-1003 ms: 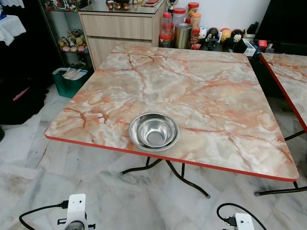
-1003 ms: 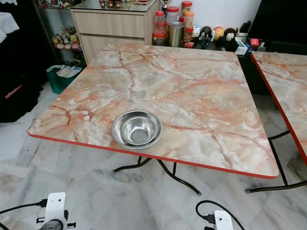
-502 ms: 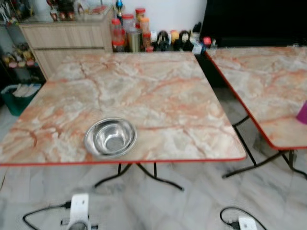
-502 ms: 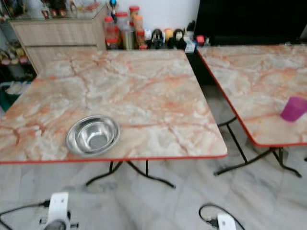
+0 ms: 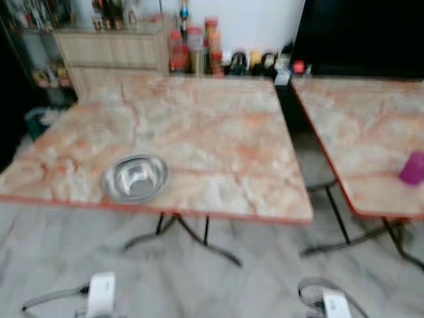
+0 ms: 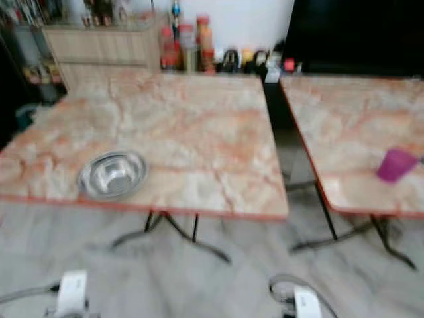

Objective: Setting the table

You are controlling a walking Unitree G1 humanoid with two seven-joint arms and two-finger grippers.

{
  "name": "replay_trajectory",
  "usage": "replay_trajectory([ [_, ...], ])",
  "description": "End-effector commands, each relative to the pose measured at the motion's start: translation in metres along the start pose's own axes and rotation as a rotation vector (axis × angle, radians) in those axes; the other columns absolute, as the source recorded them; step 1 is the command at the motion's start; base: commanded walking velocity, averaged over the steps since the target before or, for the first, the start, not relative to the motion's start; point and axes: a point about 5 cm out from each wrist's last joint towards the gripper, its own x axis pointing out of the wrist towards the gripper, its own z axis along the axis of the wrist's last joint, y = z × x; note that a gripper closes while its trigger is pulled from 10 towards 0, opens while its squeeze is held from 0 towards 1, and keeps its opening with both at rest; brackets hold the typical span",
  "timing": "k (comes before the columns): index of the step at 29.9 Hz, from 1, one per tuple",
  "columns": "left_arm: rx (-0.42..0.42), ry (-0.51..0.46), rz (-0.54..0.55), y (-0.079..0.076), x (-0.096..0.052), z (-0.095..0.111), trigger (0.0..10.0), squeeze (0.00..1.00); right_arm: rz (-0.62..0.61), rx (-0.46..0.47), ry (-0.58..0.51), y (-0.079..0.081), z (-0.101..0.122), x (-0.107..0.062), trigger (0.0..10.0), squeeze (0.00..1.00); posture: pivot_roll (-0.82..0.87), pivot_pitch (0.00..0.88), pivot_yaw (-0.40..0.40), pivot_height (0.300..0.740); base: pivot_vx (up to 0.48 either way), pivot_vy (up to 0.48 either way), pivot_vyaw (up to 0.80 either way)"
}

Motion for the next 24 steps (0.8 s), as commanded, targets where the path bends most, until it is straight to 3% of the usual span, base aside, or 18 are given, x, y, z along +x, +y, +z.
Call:
replay_trajectory([
  [1,-0.002,-0.001,-0.021,-0.0082,-0.0002,0.0026,10.0,0.0,-0.017,0.007,0.0,-0.0056,0.0001,-0.0017,10.0,0.0,0.01,0.009,-0.014,0.74,0.0,-0.364,0.0],
  [10,-0.009,0.002,-0.018,-0.0084,-0.0003,0.0021,10.0,0.0,-0.018,0.0,0.002,-0.0062,0.001,-0.0017,10.0,0.0,0.01,0.022,-0.017,0.74,0.0,-0.359,0.0],
  [14,-0.016,0.003,-0.019,-0.0091,-0.0001,0.003,10.0,0.0,-0.019,-0.013,0.001,-0.0067,0.0028,-0.0014,10.0,0.0,0.01,0.033,-0.018,0.74,0.0,-0.355,0.77],
  [24,-0.024,0.0,-0.021,-0.0099,-0.0001,0.0038,10.0,0.0,-0.023,-0.001,-0.004,-0.007,0.003,-0.0015,10.0,0.0,0.0,0.034,-0.02,0.74,0.0,-0.352,0.0],
])
